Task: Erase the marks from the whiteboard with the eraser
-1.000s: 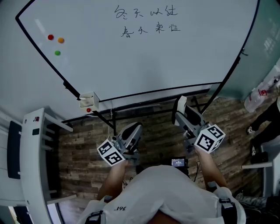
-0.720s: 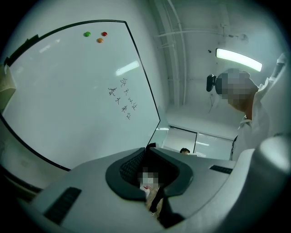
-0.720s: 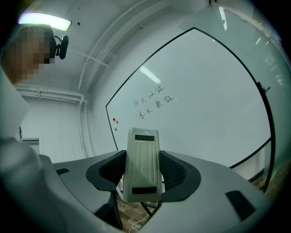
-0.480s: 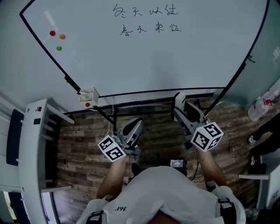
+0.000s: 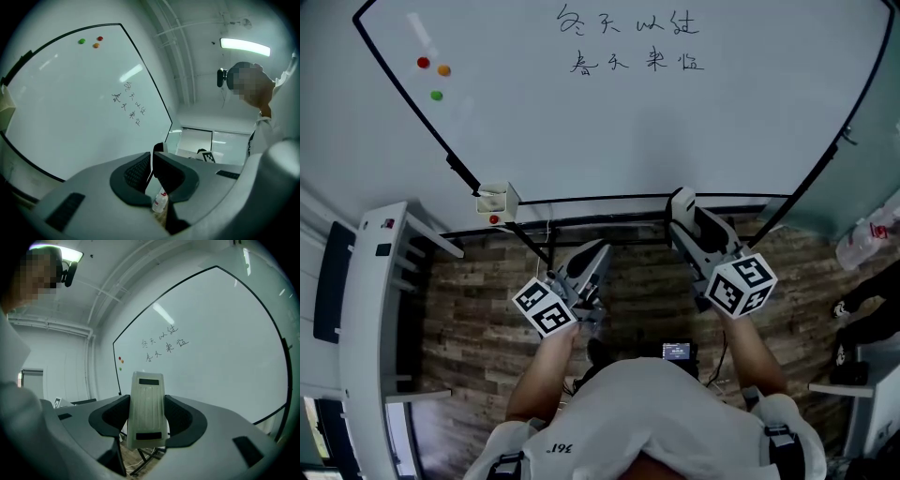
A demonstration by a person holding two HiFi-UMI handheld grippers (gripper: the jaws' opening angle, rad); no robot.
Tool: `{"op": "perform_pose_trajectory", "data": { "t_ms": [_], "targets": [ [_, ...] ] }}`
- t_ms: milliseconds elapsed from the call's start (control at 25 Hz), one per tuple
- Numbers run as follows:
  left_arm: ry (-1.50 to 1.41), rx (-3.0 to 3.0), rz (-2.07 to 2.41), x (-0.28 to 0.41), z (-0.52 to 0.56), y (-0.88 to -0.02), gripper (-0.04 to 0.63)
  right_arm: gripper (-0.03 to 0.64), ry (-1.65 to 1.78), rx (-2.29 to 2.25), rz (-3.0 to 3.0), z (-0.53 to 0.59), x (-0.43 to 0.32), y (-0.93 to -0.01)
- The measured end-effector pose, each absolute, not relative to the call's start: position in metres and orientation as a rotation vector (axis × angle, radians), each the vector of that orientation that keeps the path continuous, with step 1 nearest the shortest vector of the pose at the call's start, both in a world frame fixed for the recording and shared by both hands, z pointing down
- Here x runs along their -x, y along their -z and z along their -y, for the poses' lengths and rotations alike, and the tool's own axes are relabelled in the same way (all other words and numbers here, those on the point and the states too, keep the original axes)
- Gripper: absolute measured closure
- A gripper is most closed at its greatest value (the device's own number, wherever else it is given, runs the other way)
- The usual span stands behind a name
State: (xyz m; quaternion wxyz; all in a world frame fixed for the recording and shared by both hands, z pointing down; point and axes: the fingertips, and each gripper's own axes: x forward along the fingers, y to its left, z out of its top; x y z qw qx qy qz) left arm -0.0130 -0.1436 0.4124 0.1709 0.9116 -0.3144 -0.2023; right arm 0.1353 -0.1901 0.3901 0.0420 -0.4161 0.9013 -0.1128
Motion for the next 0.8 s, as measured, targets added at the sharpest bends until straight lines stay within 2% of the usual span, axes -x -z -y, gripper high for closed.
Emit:
{"op": "perform_pose_trajectory", "data": {
  "t_ms": [800],
  "targets": [
    [0.542, -2.675, 0.803, 0.098, 0.200, -0.379, 0.583, 0.365, 0.174, 1.416, -2.733, 0.236, -0.032, -0.353]
  ]
}}
